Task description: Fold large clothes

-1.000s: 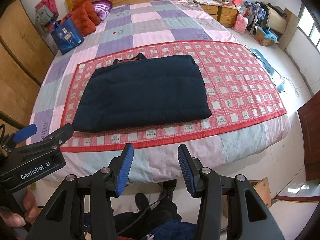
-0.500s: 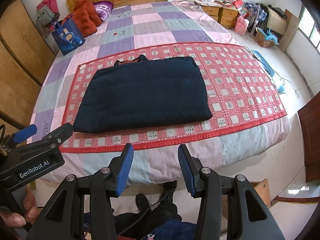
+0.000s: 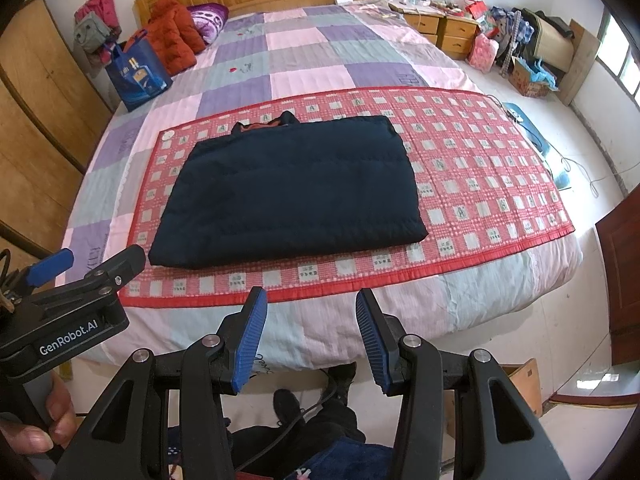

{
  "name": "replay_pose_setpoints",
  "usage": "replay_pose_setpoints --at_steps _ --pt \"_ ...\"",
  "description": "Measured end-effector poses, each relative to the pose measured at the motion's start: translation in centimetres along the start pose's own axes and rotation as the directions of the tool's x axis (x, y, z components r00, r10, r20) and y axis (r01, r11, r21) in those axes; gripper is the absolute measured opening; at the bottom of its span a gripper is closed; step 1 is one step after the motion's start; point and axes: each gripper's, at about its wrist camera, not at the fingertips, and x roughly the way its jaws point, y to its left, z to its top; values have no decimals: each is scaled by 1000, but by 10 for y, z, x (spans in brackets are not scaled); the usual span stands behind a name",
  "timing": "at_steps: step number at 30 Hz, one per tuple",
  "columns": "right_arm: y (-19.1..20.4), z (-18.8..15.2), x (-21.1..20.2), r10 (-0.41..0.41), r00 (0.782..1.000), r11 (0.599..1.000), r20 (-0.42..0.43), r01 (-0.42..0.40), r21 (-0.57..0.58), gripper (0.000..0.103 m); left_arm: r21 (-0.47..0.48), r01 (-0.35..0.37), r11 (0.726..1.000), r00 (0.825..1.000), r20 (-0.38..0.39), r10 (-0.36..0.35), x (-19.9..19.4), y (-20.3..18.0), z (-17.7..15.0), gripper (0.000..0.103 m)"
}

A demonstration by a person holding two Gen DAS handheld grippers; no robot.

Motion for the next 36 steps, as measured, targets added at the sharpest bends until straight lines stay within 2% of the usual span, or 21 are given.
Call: replay_pose_setpoints --at_steps 36 --pt "0 -2 -1 0 1000 1000 2 0 2 50 1 -3 1000 1000 3 3 -10 2 1 103"
